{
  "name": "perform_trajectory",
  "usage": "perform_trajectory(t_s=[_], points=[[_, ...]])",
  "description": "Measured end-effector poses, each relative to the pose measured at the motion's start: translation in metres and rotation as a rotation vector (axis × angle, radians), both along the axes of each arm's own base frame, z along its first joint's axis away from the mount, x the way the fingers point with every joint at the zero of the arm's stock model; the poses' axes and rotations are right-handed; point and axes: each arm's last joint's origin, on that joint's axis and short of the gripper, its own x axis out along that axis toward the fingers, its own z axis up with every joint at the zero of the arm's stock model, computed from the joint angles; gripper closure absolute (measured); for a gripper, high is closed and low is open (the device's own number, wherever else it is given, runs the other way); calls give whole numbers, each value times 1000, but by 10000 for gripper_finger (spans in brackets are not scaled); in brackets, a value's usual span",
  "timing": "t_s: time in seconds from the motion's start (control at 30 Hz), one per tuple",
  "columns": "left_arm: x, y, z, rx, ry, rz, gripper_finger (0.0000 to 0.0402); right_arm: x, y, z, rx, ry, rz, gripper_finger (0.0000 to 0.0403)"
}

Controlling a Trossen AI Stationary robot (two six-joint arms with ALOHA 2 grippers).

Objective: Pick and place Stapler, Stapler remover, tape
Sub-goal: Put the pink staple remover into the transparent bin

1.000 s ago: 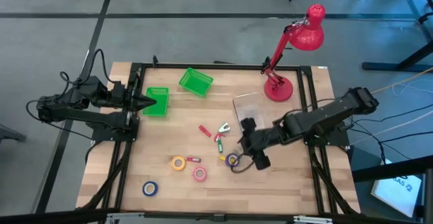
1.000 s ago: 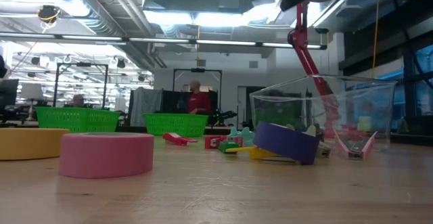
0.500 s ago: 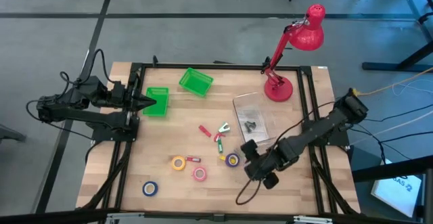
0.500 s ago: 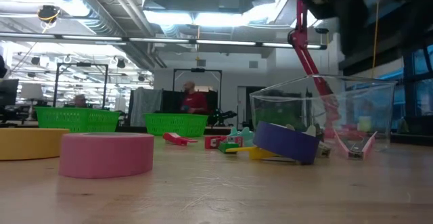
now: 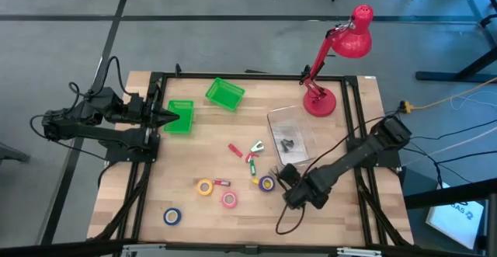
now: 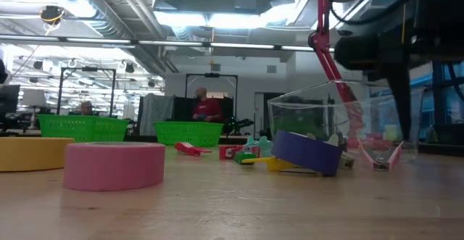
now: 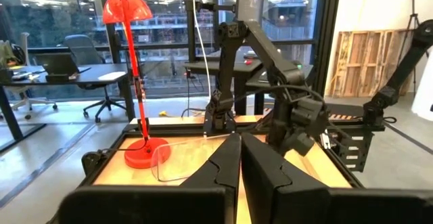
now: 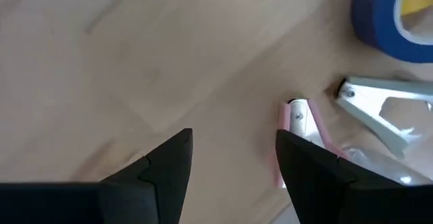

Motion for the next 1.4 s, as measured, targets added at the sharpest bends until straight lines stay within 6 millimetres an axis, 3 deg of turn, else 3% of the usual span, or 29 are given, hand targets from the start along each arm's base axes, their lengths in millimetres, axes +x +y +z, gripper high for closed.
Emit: perform_trajectory(t_s=[0.77, 1.4], points=[[0, 0, 0, 0, 0, 0, 395, 23, -40, -7, -6, 7, -210, 187], [0, 0, 0, 0, 0, 1, 395, 19, -28, -10, 26, -24, -325, 187]])
